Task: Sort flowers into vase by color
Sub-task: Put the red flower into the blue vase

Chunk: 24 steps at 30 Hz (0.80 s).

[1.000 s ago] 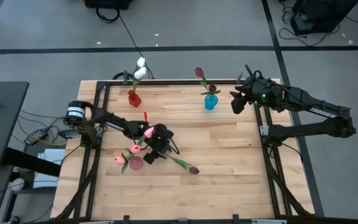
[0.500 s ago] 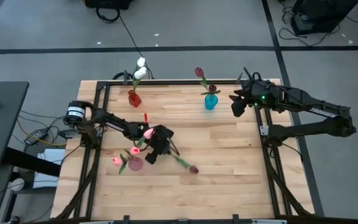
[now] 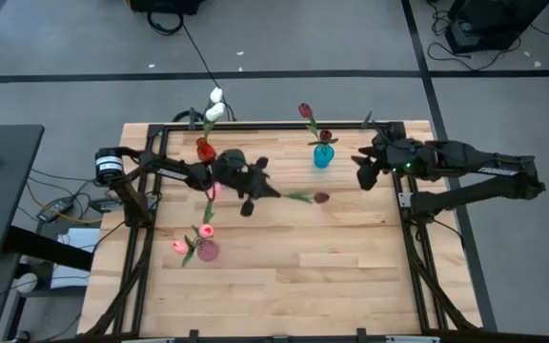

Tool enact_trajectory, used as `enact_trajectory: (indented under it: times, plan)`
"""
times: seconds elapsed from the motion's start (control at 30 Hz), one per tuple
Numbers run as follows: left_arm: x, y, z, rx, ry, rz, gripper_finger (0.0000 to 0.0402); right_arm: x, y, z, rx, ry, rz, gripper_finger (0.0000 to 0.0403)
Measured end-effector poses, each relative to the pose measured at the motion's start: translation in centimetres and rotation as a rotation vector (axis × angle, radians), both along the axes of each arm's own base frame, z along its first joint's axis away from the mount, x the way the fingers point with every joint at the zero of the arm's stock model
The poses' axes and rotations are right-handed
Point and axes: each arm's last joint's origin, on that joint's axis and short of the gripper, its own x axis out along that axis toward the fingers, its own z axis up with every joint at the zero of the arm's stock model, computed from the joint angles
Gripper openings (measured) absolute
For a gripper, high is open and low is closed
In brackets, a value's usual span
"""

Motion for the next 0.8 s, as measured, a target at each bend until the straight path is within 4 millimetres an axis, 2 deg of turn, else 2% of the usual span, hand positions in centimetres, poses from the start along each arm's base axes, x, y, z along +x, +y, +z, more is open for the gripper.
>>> enact_trajectory:
  times: [0.13,0.3,0.47,0.63,0.8]
  plan:
    - [0.2,1.1,2.2,-0.042,-0.209,0.015,0.0001,1.9,1.0,-0.9,-0.045,-0.011,0.126,0.0167]
    - [0.3,2.2,4.9,-0.076,-0.417,0.044,0.0,4.4,2.4,-1.4,-0.138,-0.122,0.251,0.0167]
    - [1.1,2.5,7.2,-0.12,-0.502,0.049,0.0001,7.0,3.6,-2.1,-0.24,-0.265,0.341,0.0167]
    - [2.2,1.8,9.3,-0.111,-0.559,0.012,0.0001,10.0,4.1,-3.7,-0.351,-0.362,0.394,0.0167]
    - [2.7,1.3,10.2,-0.113,-0.585,-0.008,0.0001,11.6,4.3,-3.8,-0.445,-0.406,0.401,0.0164]
